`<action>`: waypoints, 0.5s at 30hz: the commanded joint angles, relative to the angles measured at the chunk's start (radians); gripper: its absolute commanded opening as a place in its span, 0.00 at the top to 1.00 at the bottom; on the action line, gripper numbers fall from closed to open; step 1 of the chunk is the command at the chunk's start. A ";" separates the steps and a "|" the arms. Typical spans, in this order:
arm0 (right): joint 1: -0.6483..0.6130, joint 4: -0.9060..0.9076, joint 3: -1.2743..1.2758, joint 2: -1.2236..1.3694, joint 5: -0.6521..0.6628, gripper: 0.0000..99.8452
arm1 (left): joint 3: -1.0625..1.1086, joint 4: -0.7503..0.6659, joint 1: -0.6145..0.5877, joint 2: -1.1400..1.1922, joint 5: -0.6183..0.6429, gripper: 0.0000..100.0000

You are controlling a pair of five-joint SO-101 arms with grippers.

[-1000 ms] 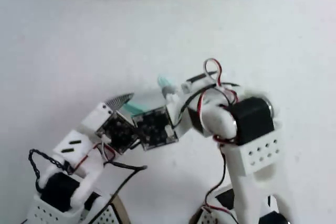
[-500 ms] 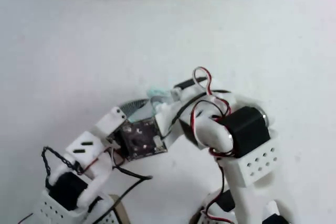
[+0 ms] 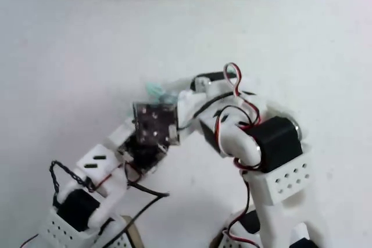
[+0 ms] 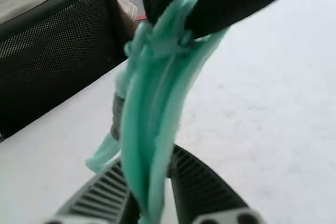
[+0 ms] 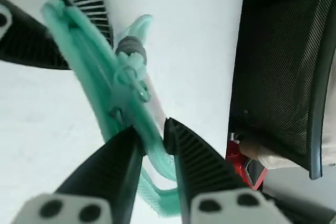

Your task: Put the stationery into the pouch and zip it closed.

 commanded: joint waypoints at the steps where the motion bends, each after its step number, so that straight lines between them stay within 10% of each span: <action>1: 0.068 -0.051 -0.009 -0.027 -0.126 0.90 | -0.012 -0.057 -0.004 -0.012 0.087 0.98; 15: 0.170 -0.048 -0.037 -0.056 -0.350 0.82 | 0.005 -0.230 -0.004 -0.002 0.270 0.98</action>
